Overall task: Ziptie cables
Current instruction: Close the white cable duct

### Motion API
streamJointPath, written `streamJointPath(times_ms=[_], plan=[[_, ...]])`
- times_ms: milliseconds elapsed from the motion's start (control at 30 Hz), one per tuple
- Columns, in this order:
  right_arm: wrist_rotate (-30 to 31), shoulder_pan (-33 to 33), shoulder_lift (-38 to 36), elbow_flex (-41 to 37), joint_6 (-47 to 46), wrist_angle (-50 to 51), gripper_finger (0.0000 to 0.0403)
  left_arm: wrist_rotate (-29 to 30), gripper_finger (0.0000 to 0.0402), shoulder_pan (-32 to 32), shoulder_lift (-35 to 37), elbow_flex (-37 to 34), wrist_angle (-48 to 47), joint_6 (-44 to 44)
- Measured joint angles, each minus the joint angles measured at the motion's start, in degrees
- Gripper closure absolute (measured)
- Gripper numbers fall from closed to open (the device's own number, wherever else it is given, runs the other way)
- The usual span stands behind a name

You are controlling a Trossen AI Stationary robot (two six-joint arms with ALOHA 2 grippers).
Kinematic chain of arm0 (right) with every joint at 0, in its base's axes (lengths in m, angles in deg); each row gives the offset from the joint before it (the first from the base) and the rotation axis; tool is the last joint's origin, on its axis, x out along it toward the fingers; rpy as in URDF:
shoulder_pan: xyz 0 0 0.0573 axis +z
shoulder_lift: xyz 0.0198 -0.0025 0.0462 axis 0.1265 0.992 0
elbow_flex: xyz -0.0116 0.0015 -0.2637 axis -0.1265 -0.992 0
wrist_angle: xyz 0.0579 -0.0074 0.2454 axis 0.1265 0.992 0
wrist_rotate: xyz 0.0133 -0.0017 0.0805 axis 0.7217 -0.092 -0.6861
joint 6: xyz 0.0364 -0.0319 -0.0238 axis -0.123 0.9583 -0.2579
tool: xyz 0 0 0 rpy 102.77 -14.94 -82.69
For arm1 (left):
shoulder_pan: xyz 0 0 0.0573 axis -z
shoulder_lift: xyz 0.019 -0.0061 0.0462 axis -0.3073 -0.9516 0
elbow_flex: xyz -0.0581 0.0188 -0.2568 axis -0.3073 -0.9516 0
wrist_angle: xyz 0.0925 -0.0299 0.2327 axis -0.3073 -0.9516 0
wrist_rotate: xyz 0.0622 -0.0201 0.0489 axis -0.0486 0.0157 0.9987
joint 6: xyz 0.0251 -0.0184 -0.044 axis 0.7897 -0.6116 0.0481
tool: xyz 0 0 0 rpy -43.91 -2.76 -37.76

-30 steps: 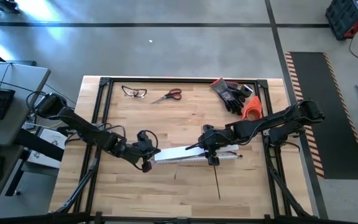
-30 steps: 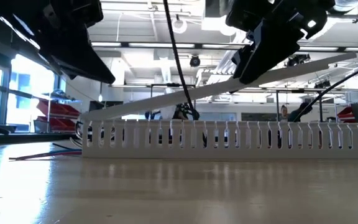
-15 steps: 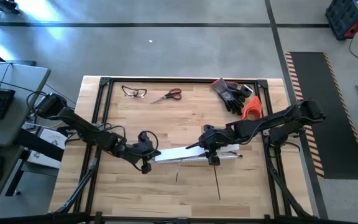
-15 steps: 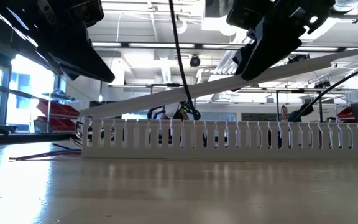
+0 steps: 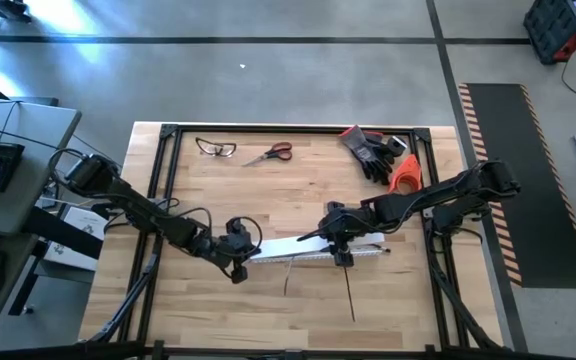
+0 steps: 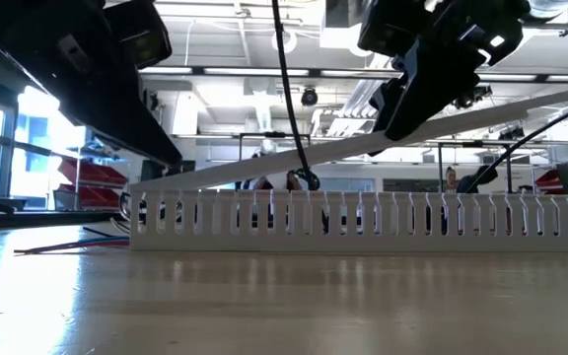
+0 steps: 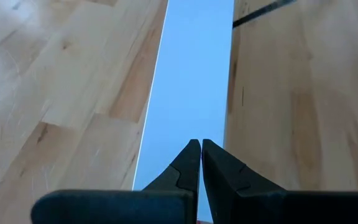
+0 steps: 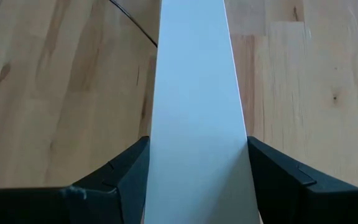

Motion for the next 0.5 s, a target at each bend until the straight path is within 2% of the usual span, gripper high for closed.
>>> streamJointPath(times_ms=[267,500], plan=[[-0.28,0.0,-0.14,0.0,-0.02,-0.86,0.0197,-0.01,0.0402,-0.18,0.65,0.0,0.26,1.1],[-1.2,0.0,-0.96,-0.02,-0.17,-0.68,0.0197,-2.54,0.0402,-1.36,1.08,0.0,0.99,2.15]])
